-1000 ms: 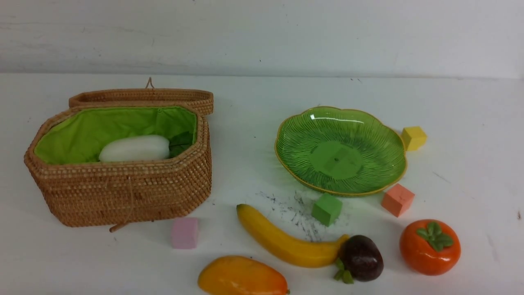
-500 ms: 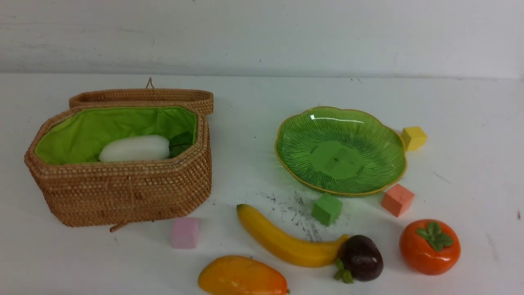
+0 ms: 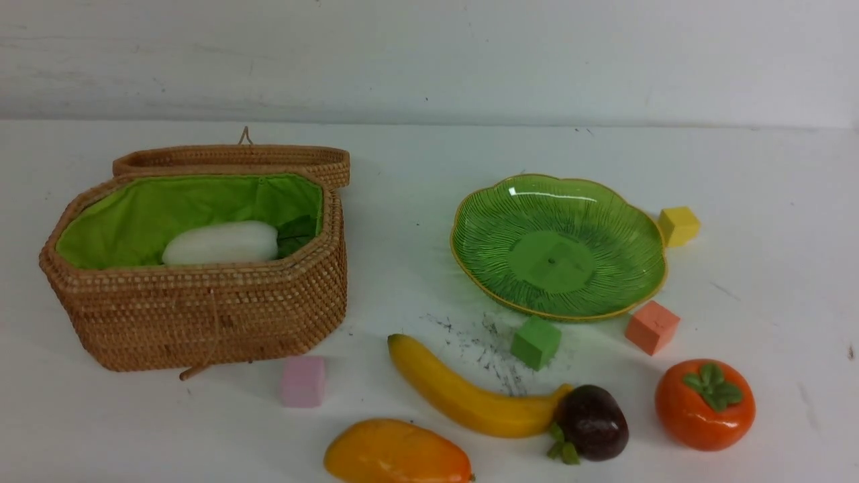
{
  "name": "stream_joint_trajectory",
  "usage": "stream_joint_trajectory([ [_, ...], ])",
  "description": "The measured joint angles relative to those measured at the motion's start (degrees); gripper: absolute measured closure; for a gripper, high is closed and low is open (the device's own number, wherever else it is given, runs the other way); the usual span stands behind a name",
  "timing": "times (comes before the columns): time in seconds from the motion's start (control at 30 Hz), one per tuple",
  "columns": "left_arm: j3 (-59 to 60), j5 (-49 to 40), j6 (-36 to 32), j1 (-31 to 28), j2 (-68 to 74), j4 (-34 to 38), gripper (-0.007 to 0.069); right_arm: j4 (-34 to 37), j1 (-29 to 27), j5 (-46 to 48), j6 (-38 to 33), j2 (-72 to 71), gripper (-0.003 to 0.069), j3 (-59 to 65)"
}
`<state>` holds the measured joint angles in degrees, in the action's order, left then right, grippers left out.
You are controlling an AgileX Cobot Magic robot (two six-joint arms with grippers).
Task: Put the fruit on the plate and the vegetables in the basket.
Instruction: Grab a tomato with your left arm and place it on the plate on the right.
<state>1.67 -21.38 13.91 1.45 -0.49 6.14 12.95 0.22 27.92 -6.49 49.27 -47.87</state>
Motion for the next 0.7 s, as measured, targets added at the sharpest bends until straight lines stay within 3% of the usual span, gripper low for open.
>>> stream_joint_trajectory([
  [0.17,0.00,0.00,0.00,0.00,0.00,0.00,0.0542,4.57,0.00,7.55,5.08,9.29,0.0372,0.10],
  [0.27,0.00,0.00,0.00,0.00,0.00,0.00,0.0542,5.18,-0.12,11.78,10.10,14.48,0.0311,0.10],
  [0.33,0.00,0.00,0.00,0.00,0.00,0.00,0.0542,5.63,-0.63,14.56,12.89,19.78,0.0225,0.10],
  [0.53,0.00,0.00,0.00,0.00,0.00,0.05,0.0541,8.27,-2.38,13.72,12.41,29.45,0.0029,0.10],
  [0.7,0.00,0.00,0.00,0.00,0.00,0.05,0.0538,14.48,-2.67,9.89,7.44,36.33,0.0002,-0.08],
])
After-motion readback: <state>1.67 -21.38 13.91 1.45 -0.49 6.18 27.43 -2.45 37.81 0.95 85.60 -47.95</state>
